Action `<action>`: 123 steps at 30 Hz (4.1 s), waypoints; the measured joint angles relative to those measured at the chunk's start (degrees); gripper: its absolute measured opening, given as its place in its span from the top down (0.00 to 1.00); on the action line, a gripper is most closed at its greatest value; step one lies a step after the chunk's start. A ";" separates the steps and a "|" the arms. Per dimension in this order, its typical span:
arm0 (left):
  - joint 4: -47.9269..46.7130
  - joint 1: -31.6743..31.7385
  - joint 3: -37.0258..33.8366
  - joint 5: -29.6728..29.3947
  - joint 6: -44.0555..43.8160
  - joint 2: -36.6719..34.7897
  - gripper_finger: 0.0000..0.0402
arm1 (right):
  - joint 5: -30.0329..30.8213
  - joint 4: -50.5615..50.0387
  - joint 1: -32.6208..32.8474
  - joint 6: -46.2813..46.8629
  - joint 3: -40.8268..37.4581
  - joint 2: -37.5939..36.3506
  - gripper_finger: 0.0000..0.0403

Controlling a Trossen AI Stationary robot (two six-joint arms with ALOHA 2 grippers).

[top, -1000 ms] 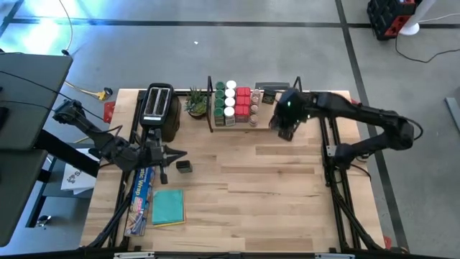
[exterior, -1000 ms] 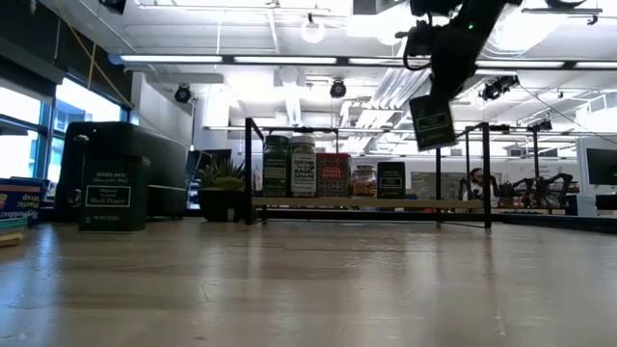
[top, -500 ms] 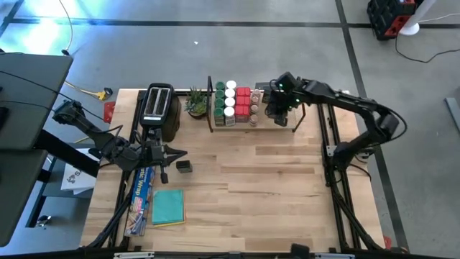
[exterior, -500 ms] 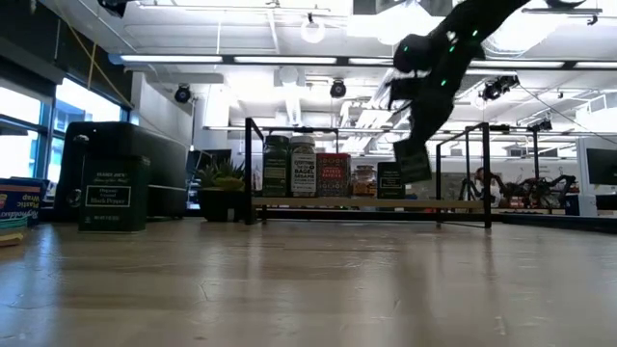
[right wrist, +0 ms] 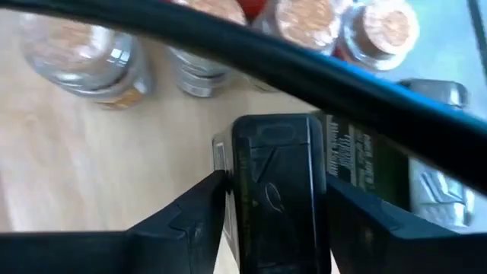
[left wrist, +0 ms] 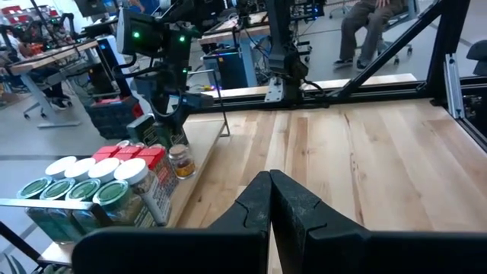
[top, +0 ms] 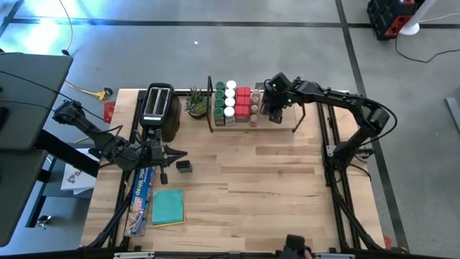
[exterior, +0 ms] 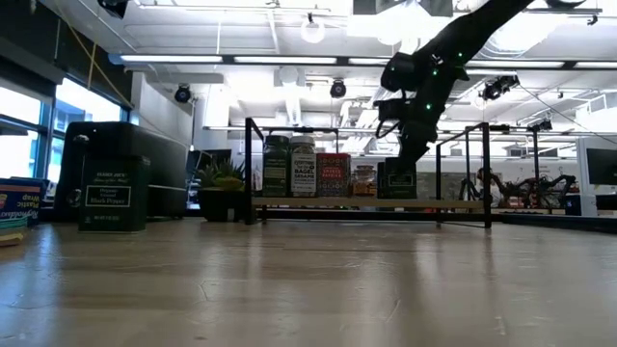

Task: Shelf spices
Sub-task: Put the right black seasoning can on the shelf aligned with the other black seasoning can, then put the black seasoning can on the shelf aligned with the other black seasoning cans

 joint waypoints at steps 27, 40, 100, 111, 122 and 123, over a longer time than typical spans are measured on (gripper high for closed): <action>0.35 0.00 0.00 -0.44 -1.31 0.02 1.00 | 10.94 -25.01 8.17 18.91 11.78 -3.20 0.58; 0.44 0.00 0.00 -0.84 -1.04 0.02 1.00 | 13.76 -3.41 3.70 26.62 -3.43 -2.97 0.91; 2.96 24.59 0.51 36.40 -10.66 34.32 0.76 | 24.01 11.39 53.02 37.11 4.68 -7.48 0.95; -23.48 28.24 19.40 40.57 6.98 34.83 0.87 | 23.94 7.78 55.71 39.72 4.63 -7.88 0.95; -52.52 23.61 17.78 39.91 -1.21 33.59 0.46 | 23.94 7.52 55.69 41.03 4.63 -7.88 0.95; -51.59 23.90 16.41 39.92 -1.40 33.61 0.42 | 23.94 7.51 55.69 41.03 4.63 -7.88 0.95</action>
